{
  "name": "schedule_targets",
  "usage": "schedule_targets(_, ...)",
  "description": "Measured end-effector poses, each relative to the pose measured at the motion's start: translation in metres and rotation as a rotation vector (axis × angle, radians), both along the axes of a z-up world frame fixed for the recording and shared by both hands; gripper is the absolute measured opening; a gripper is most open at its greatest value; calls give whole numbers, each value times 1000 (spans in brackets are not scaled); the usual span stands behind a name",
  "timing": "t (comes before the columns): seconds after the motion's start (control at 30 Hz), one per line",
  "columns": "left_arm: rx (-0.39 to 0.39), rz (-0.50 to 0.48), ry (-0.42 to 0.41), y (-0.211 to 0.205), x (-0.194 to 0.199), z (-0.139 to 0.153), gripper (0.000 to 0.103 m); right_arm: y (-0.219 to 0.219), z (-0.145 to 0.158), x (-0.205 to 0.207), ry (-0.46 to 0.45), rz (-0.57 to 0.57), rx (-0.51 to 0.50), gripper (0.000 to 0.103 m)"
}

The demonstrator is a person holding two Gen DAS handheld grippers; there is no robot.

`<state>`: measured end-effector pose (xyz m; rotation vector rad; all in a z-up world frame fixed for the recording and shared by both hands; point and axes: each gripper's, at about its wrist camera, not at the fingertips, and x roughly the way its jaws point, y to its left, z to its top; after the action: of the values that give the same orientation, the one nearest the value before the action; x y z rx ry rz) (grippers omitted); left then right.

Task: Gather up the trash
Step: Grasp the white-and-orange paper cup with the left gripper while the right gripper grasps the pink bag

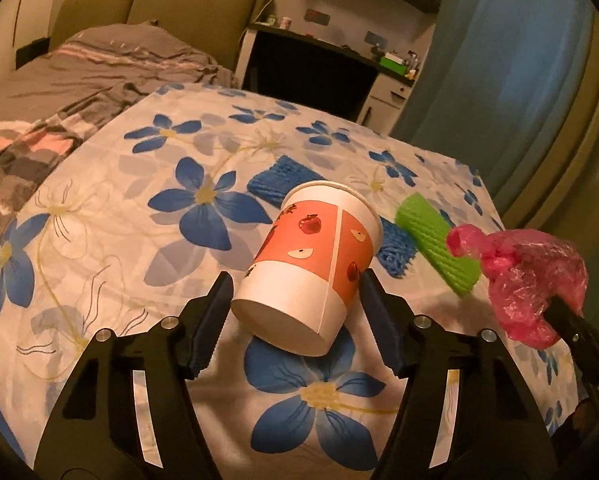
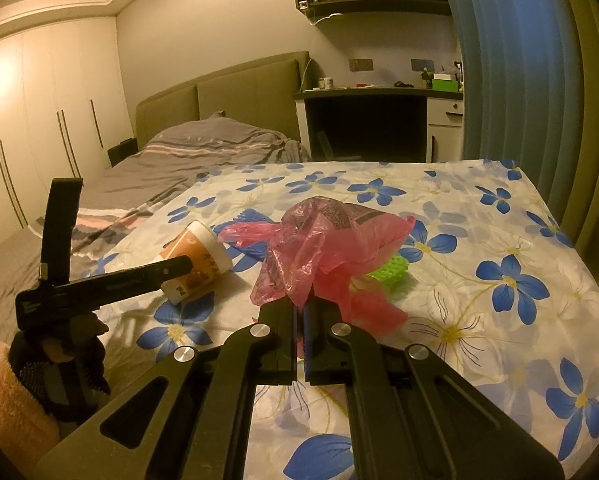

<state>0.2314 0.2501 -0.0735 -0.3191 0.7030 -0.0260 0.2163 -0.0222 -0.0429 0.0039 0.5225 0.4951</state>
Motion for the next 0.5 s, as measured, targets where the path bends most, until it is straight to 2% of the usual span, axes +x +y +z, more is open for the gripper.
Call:
schedule_targets(0.17,37,20,-21,-7,-11,7,63,-4,3,-4,-5,-2,0,3)
schedule_targets(0.27,40,52,-42,-13,-23,17,63,-11,7,-7,-12,-3,7,3)
schedule_targets(0.5,104,133,-107,-44,-63,48,63,-32,15,-23,-31,-11,20,3)
